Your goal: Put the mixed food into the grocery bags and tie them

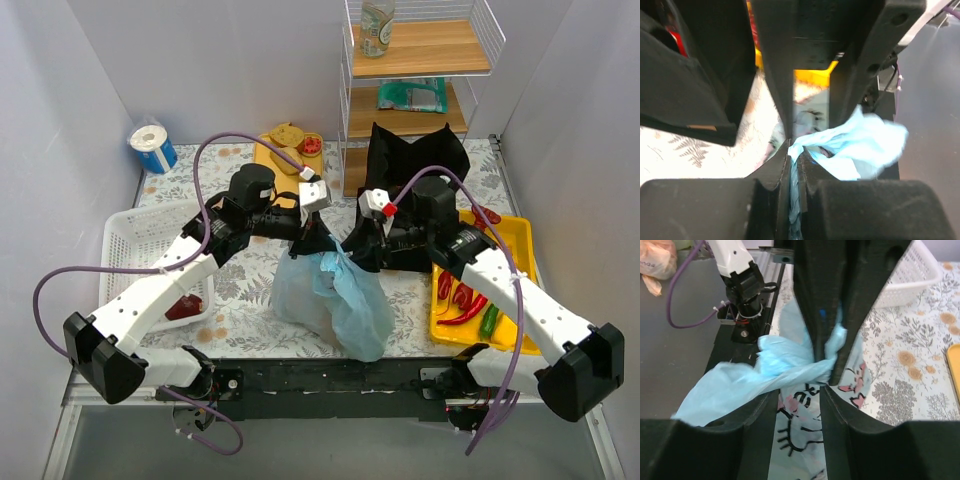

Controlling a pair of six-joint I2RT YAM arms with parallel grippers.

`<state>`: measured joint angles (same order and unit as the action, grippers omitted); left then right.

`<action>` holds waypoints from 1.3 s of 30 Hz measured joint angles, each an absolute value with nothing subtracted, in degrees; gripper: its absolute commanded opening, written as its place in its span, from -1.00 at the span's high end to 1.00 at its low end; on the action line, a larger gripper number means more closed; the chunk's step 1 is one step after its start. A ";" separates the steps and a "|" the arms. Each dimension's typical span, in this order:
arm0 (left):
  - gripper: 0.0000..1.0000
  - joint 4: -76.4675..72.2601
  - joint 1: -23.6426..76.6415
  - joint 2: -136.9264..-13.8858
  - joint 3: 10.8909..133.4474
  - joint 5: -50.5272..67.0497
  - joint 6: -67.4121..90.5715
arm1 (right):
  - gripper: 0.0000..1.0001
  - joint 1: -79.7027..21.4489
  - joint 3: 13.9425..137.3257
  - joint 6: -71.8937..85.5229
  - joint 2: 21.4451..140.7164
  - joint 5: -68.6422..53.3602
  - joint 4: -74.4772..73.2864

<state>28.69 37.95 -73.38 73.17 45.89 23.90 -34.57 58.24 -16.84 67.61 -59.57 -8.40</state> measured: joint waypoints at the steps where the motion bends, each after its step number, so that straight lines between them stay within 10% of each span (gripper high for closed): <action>1: 1.00 27.88 37.98 -72.97 72.86 45.89 23.97 | 0.07 -34.57 57.56 -16.08 66.59 -59.90 -7.62; 16: 1.00 19.05 37.21 -69.91 61.14 49.04 30.11 | -0.11 -35.20 43.86 -3.62 63.51 -53.49 7.62; 20: 1.00 18.72 37.04 -67.94 60.27 48.27 30.94 | -0.63 -35.38 45.50 -3.31 62.08 -44.01 2.96; 28: 1.00 17.93 35.27 -70.76 59.24 50.02 32.49 | -0.95 -36.18 48.60 -5.98 45.39 -29.89 -4.73; 39: 1.00 17.26 31.57 -74.78 58.50 58.28 36.16 | -0.97 -59.37 54.22 -13.26 48.84 -6.00 -12.99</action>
<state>17.26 31.57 -74.78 58.50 58.28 36.16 -59.37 54.22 -13.26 48.84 -6.00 -12.99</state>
